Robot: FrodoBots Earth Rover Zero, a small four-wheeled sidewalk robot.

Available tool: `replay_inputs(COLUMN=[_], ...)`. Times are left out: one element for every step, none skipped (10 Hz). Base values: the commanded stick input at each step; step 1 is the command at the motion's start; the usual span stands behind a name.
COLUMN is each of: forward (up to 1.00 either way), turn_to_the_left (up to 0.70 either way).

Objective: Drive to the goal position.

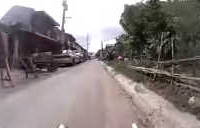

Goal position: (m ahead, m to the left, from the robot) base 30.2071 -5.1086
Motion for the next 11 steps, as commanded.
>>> replay_inputs(forward=[1.00,1.00,1.00,1.00,1.00,1.00,1.00,1.00,1.00,1.00,1.00], turn_to_the_left=[0.02,0.02,0.02,0.02,0.02,0.02,0.02,0.02,0.02,0.02,0.02])
